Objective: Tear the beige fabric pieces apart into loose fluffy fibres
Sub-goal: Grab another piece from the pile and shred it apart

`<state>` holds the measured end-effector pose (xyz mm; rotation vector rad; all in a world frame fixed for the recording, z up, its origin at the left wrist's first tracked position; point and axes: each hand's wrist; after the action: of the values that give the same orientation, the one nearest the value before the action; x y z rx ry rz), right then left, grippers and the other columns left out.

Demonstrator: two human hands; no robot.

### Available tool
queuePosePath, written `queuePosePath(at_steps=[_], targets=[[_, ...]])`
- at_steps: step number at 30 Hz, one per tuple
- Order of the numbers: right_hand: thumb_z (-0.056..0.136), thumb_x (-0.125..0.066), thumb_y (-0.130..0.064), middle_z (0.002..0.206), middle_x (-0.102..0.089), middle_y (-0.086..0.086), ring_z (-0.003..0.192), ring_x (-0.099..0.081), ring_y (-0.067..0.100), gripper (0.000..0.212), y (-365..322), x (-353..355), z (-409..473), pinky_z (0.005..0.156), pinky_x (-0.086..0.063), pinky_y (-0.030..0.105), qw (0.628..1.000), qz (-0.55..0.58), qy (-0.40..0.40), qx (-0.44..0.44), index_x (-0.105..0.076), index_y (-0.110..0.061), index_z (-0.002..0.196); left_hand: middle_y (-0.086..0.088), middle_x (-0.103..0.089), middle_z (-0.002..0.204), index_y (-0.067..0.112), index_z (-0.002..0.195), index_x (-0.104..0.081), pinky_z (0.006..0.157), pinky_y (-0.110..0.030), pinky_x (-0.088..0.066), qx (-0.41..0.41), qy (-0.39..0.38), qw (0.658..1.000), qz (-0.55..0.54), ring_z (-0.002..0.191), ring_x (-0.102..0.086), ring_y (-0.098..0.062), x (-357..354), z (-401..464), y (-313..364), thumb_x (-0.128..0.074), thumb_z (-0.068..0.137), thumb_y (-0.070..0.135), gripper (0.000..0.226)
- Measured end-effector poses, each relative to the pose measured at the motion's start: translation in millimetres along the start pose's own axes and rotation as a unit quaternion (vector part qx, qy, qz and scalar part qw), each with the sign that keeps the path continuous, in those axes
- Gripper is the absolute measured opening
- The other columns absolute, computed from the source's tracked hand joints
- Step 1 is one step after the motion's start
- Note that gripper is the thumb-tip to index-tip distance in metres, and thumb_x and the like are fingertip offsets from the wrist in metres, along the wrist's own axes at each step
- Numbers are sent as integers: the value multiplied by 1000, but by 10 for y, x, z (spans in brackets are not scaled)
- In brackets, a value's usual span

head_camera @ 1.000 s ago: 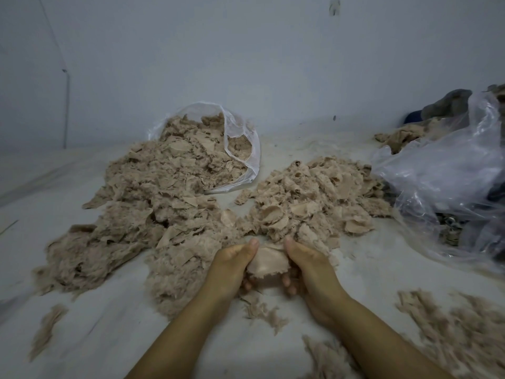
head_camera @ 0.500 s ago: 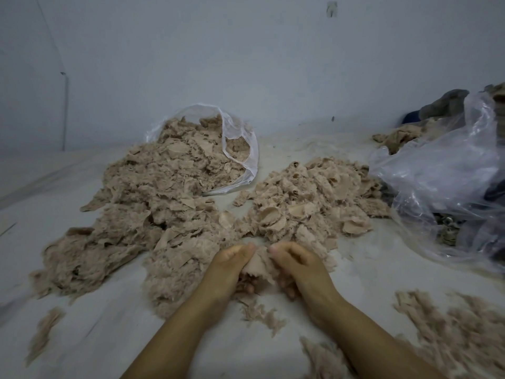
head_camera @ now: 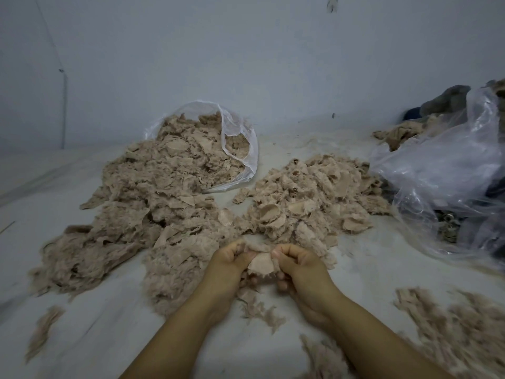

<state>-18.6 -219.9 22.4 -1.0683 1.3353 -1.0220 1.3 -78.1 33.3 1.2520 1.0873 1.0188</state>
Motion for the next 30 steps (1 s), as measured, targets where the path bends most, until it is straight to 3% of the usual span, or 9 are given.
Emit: queuePosePath(at_steps=[3, 7, 9, 12, 18, 21, 24, 26, 30], targets=[[98, -47, -13, 52, -49, 0, 43, -40, 8, 22, -12, -1, 3, 41, -35, 20, 998, 53, -20, -28, -59, -6, 81, -5, -69, 66, 19, 63, -71, 46, -19, -48, -2, 10, 1000, -11, 55, -61, -13, -8, -6, 32, -50, 93, 2, 41], [87, -59, -46, 70, -57, 6, 51, -51, 13, 39, -12, -3, -20, 42, -41, 24, 996, 65, -54, -39, -60, -7, 95, -10, -71, 73, 16, 71, -70, 59, -29, -56, -11, 10, 1000, -5, 64, -66, -18, 22, 0, 29, -53, 93, 6, 30], [75, -74, -36, 64, -56, 6, 48, -50, 12, 37, -2, -3, -37, 42, -41, 23, 999, -6, -49, -11, -58, -7, 92, -15, -69, 76, 14, 72, -70, 62, -33, -54, -14, 4, 1000, 3, 66, -64, -23, 23, 2, 16, -54, 93, 7, 27], [87, -66, -12, 49, -54, 4, 39, -44, 12, 10, 16, 12, -28, 40, -39, 21, 999, -34, -5, 16, -60, -6, 81, -16, -64, 76, 12, 74, -69, 62, -32, -53, -13, 14, 1000, 13, 66, -57, -24, 30, 22, 0, -55, 92, 5, 24], [93, -58, -11, 48, -55, 4, 38, -44, 11, 18, -11, 6, -29, 40, -37, 20, 1000, -17, -4, 9, -62, -8, 75, -8, -63, 66, 15, 73, -67, 48, -21, -50, -8, 9, 1000, -6, 53, -58, -12, 36, 31, -15, -56, 93, 14, 23], [82, -70, -15, 54, -58, 4, 43, -48, 10, 12, -12, -12, -58, 41, -38, 21, 998, -50, -22, 44, -67, -8, 73, -10, -64, 67, 8, 84, -62, 46, -26, -49, 5, 10, 999, -34, 54, -60, -18, 16, 22, -30, -55, 93, 26, 21], [81, -71, -12, 52, -56, 3, 42, -46, 10, 13, -7, -40, -73, 41, -38, 20, 998, -44, -28, 33, -68, -10, 69, -15, -58, 69, 2, 89, -55, 45, -27, -44, -18, 44, 999, -11, 53, -54, -21, -45, 13, -59, -48, 97, 23, 23], [86, -66, -11, 51, -54, 4, 42, -44, 12, 19, -17, -44, -67, 42, -38, 21, 999, -21, -40, -4, -65, -10, 67, -7, -57, 67, 12, 87, -56, 39, -20, -38, -25, 63, 998, -5, 49, -52, -12, -75, 13, -74, -46, 98, 22, 19], [92, -57, -12, 54, -54, 4, 46, -45, 11, 23, -20, -39, -57, 44, -41, 20, 995, 20, -77, -62, -61, -7, 70, 17, -63, 69, 23, 89, -59, 43, -13, -42, -31, 73, 996, 40, 57, -58, 5, -74, 43, -102, -49, 96, 29, 14]])
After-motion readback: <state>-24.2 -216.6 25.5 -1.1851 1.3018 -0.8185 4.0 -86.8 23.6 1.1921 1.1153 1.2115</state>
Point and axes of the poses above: each hand's wrist, its own z-axis towards the middle knuckle, its own x-axis out of the back of the hand, y = z × x
